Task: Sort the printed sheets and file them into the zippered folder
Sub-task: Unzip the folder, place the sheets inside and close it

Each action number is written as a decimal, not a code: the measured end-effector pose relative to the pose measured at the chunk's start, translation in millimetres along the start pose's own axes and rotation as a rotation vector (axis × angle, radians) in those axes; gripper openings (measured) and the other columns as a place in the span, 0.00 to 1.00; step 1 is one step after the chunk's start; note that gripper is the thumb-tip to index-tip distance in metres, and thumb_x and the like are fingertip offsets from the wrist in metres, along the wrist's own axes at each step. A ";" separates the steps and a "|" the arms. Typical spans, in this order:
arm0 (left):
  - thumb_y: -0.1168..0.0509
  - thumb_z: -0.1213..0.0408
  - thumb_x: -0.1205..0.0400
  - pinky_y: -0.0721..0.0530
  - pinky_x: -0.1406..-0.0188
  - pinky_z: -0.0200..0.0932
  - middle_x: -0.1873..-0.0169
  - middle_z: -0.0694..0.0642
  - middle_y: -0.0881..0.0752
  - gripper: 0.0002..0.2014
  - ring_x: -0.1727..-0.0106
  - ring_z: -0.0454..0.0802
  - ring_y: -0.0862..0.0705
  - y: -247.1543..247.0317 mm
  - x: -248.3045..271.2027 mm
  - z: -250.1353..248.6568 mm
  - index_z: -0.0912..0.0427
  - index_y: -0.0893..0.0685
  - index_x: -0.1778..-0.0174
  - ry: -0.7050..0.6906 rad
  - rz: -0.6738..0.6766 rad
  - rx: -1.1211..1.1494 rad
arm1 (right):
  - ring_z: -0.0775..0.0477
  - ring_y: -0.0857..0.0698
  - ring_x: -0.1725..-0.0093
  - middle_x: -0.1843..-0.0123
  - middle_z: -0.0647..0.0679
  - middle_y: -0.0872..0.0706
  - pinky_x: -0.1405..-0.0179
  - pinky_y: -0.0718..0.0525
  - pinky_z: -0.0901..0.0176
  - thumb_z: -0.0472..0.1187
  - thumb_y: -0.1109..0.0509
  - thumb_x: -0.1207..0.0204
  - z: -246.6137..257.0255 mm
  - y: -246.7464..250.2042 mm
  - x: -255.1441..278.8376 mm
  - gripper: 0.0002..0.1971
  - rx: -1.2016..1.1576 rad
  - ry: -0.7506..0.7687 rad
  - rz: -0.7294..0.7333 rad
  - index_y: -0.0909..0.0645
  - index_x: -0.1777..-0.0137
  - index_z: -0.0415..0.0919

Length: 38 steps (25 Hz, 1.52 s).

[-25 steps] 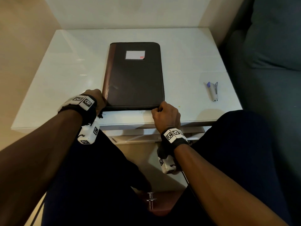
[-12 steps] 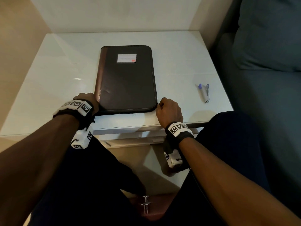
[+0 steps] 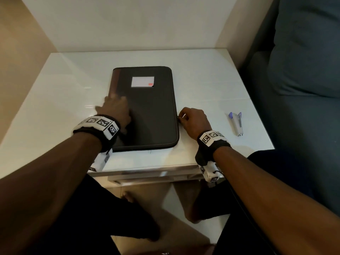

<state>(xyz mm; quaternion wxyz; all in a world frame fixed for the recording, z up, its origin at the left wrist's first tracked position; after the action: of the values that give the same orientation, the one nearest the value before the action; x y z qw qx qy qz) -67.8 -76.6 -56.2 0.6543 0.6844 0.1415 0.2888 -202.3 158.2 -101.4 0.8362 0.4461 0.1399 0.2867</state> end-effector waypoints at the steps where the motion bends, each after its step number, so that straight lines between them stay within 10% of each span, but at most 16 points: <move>1: 0.30 0.54 0.19 0.21 0.29 0.70 0.25 0.63 0.25 0.25 0.23 0.68 0.26 -1.0 -12.6 -18.3 0.59 0.23 0.27 -0.099 -0.001 0.068 | 0.37 0.14 0.46 0.48 0.41 0.11 0.50 0.17 0.51 0.46 0.31 0.16 1.2 -0.3 -6.1 0.10 -0.009 0.025 0.008 0.12 0.41 0.44; 5: 0.36 0.22 0.28 0.39 0.16 0.77 0.09 0.56 0.49 0.55 0.08 0.61 0.52 -23.7 -53.5 -50.2 0.51 0.43 0.10 -0.170 0.129 0.256 | 0.39 0.15 0.46 0.49 0.42 0.13 0.46 0.16 0.47 0.44 0.30 0.16 4.9 1.6 -38.9 0.11 0.012 0.106 0.021 0.09 0.41 0.42; 10: 0.33 0.15 0.40 0.46 0.15 0.80 0.08 0.54 0.63 0.71 0.08 0.58 0.65 -27.0 -95.1 -52.1 0.50 0.55 0.08 -0.116 0.193 0.254 | 0.40 0.14 0.45 0.49 0.43 0.11 0.46 0.16 0.49 0.45 0.28 0.18 10.7 13.6 -96.4 0.11 0.085 0.136 0.030 0.08 0.44 0.43; 28: 0.24 0.21 0.41 0.41 0.12 0.70 0.09 0.62 0.55 0.71 0.10 0.73 0.56 -19.0 -129.2 -60.4 0.48 0.52 0.08 -0.118 0.348 0.067 | 0.37 0.09 0.56 0.52 0.38 0.10 0.48 0.08 0.47 0.41 0.23 0.26 17.9 10.7 -271.1 0.04 0.185 0.065 0.102 0.07 0.54 0.49; 38: 0.26 0.21 0.37 0.41 0.13 0.73 0.09 0.62 0.58 0.69 0.11 0.74 0.62 -24.7 -127.3 -60.5 0.49 0.54 0.08 -0.136 0.357 0.082 | 0.49 0.10 0.54 0.50 0.45 0.06 0.42 0.11 0.51 0.38 0.24 0.21 45.9 8.6 -293.4 0.08 0.262 0.281 0.259 0.07 0.45 0.44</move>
<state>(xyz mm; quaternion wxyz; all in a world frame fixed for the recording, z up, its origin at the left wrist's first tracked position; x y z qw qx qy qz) -199.4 -97.5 -108.5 0.5724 0.7426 -0.0151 0.3472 -416.5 -45.9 -74.9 0.6995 0.5209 0.2327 0.4303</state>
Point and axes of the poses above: each hand's wrist, its own x-axis away from the middle knuckle, its own y-axis out of the back of the hand, z = x × y, the point moved 10 cm from there along -x, towards the middle knuckle
